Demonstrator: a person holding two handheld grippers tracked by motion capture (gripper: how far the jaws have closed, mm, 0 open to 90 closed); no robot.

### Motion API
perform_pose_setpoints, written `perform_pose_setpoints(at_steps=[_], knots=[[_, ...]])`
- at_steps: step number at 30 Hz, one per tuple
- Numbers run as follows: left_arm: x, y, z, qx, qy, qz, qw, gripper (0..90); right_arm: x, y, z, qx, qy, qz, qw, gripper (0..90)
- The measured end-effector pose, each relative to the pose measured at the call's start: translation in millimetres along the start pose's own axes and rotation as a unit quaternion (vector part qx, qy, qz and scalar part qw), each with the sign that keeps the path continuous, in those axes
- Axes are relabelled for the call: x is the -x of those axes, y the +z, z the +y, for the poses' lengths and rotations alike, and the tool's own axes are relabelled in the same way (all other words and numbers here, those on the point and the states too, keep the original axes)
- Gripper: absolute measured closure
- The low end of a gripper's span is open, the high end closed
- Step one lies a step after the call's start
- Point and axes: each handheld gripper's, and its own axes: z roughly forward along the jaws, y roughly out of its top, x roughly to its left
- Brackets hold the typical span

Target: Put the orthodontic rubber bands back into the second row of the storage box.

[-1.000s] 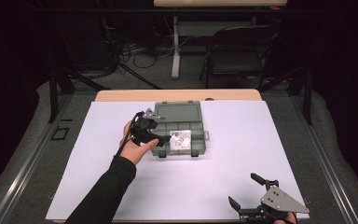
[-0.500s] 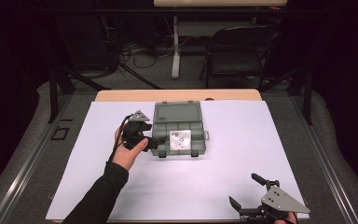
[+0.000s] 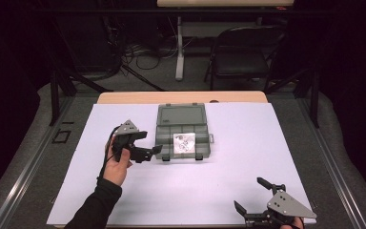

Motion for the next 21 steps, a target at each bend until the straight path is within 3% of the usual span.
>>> perform_pose_setpoints(at_steps=[10,15,21], knots=[[6.5,-39.0,-23.4,0.039,0.009,0.018,0.9991,14.2,-1.0,0.8,0.2,0.006,-0.002,-0.001,1.0000,0.0],[11.0,-55.3,-39.4,0.041,0.023,0.039,0.9981,13.1,-0.9,-0.1,0.5,0.002,-0.002,0.001,1.0000,0.0],[13.7,-72.2,-57.5,0.050,0.026,0.058,0.9967,8.3,-1.3,1.0,0.2,0.004,-0.002,-0.001,1.0000,0.0]])
